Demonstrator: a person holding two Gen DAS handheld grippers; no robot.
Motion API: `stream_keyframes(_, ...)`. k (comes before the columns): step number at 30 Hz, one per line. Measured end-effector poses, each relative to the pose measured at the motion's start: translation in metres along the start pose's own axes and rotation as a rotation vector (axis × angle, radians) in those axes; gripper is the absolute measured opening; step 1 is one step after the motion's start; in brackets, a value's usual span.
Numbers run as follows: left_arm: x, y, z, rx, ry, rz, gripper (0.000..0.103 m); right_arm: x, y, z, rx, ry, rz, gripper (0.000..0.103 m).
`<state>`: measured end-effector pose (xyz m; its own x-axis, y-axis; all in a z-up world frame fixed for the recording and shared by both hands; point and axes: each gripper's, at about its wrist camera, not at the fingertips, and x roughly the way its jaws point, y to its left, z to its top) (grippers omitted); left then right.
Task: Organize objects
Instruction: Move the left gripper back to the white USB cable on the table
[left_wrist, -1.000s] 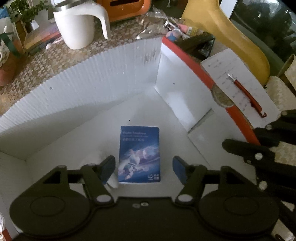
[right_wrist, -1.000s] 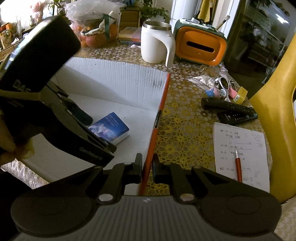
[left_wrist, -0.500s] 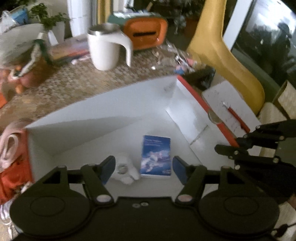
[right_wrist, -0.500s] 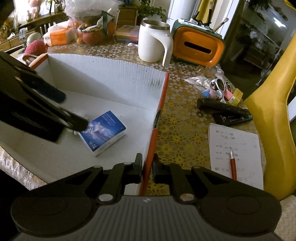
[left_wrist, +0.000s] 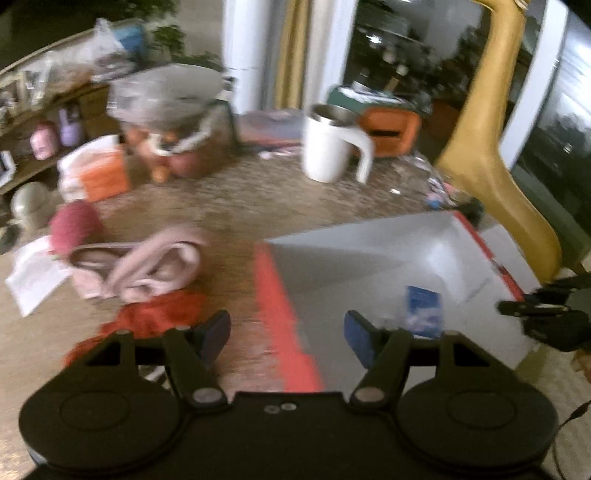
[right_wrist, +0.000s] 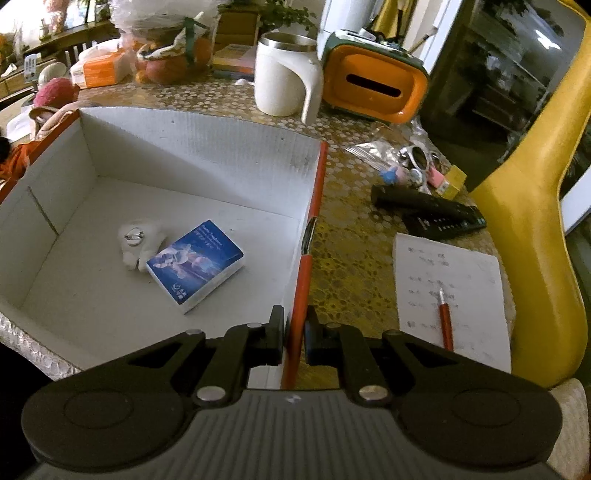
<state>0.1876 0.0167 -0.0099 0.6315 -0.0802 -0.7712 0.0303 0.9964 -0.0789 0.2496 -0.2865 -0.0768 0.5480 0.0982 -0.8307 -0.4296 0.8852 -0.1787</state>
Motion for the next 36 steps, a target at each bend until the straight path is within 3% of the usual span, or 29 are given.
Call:
stream_keyframes(10, -0.03, 0.068, -0.015, -0.049, -0.08, 0.171, 0.068, -0.001, -0.014, -0.007, 0.027, 0.008, -0.048, 0.01)
stream_keyframes(12, -0.032, 0.079, -0.019, -0.059, -0.082, 0.185, 0.072, -0.001, -0.016, -0.009, 0.031, 0.011, -0.051, 0.01)
stream_keyframes(14, -0.032, 0.088, -0.024, -0.058, -0.088, 0.194, 0.084, -0.002, -0.015, -0.009, 0.029, 0.012, -0.052, 0.01)
stream_keyframes(16, -0.031, 0.095, -0.03, -0.049, -0.094, 0.204, 0.086, -0.002, -0.015, -0.009, 0.031, 0.014, -0.055, 0.01)
stream_keyframes(24, -0.009, 0.114, -0.06, -0.042, -0.06, 0.167, 0.101, -0.001, -0.014, -0.008, 0.036, 0.017, -0.06, 0.01)
stream_keyframes(36, 0.031, 0.12, -0.093, 0.029, 0.007, 0.141, 0.102, -0.001, -0.014, -0.007, 0.032, 0.03, -0.067, 0.011)
